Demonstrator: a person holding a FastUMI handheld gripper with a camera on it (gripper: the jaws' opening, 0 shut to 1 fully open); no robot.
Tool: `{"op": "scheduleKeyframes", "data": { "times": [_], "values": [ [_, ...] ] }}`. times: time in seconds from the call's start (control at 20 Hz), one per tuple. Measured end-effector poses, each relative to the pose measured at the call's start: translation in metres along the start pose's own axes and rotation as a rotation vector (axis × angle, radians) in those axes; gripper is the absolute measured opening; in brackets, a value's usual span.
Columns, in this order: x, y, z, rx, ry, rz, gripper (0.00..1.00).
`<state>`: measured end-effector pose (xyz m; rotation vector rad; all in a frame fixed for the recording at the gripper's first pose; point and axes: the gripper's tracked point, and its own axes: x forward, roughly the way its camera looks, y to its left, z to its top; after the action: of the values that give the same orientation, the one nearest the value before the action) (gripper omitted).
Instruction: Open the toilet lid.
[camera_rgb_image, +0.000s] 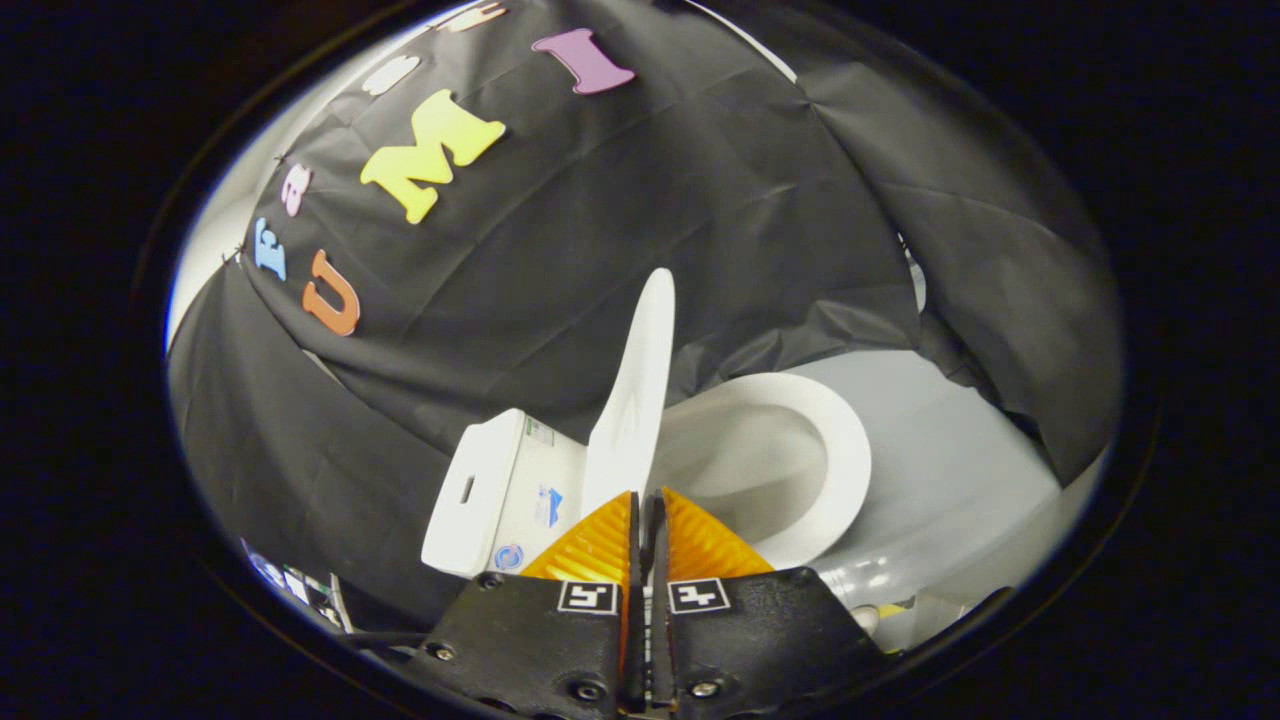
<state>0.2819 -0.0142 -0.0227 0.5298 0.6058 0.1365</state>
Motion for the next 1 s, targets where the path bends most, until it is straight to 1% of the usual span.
{"op": "scheduleKeyframes", "data": {
  "times": [0.1,0.5,1.0],
  "values": [
    [-0.001,0.005,0.001,-0.031,-0.004,-0.025,0.05],
    [-0.005,0.048,0.007,-0.123,-0.015,-0.065,0.06],
    [-0.005,0.115,0.006,-0.338,-0.013,-0.118,0.06]
  ]
}}
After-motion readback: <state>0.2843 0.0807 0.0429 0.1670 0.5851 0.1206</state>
